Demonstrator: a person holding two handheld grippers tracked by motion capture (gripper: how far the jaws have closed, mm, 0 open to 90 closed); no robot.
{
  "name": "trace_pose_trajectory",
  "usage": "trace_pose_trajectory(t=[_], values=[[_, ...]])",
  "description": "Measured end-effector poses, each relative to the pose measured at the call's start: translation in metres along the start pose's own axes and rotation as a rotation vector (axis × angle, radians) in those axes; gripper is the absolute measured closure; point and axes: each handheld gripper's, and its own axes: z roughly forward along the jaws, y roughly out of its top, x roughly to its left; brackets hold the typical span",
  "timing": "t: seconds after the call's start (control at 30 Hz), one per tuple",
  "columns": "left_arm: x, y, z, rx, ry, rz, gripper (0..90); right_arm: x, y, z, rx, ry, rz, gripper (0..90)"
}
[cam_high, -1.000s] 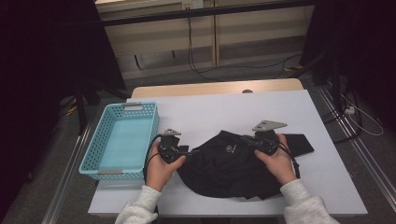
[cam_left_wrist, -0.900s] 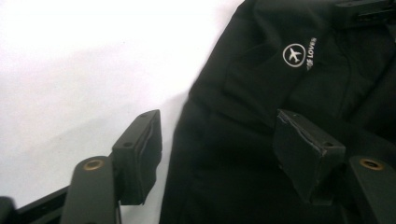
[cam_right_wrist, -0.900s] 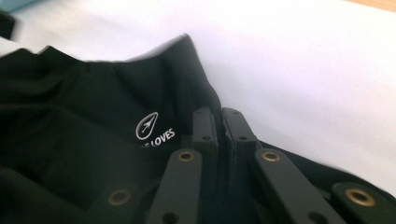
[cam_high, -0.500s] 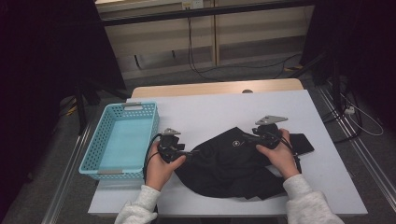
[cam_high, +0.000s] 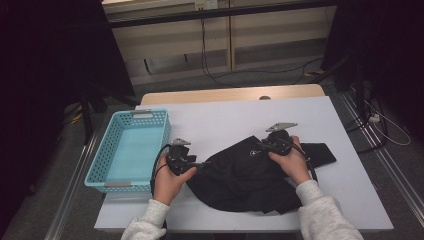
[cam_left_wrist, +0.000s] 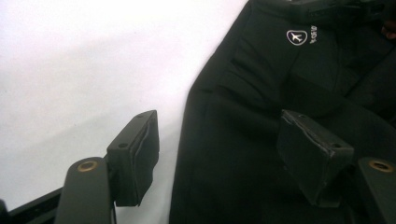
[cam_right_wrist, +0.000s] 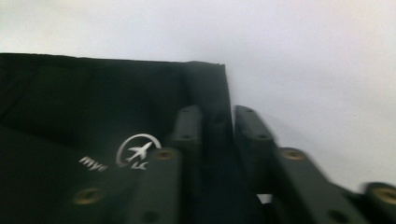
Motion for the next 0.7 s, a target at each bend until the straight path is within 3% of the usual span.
trace_pose_trajectory(t=[0.23,0.3,0.43,0.53,0.7], values=[[0.0,0.0,0.0,-0.004,-0.001,-0.009,30.3,-0.002,-0.003,-0.003,-0.01,0.025,0.019,85.4],[0.0,0.0,-0.001,-0.007,-0.002,-0.01,30.0,-0.007,-0.004,-0.007,-0.012,-0.01,0.032,86.2],[0.001,0.0,-0.002,-0.009,-0.004,-0.007,29.7,-0.025,-0.008,-0.023,-0.094,-0.083,0.078,86.4],[0.001,-0.001,0.001,0.002,0.002,-0.007,29.1,-0.036,-0.013,-0.034,-0.132,-0.086,0.135,86.2],[0.001,-0.002,0.006,0.026,0.017,-0.01,28.4,-0.04,-0.021,-0.038,-0.115,-0.096,0.146,86.1]])
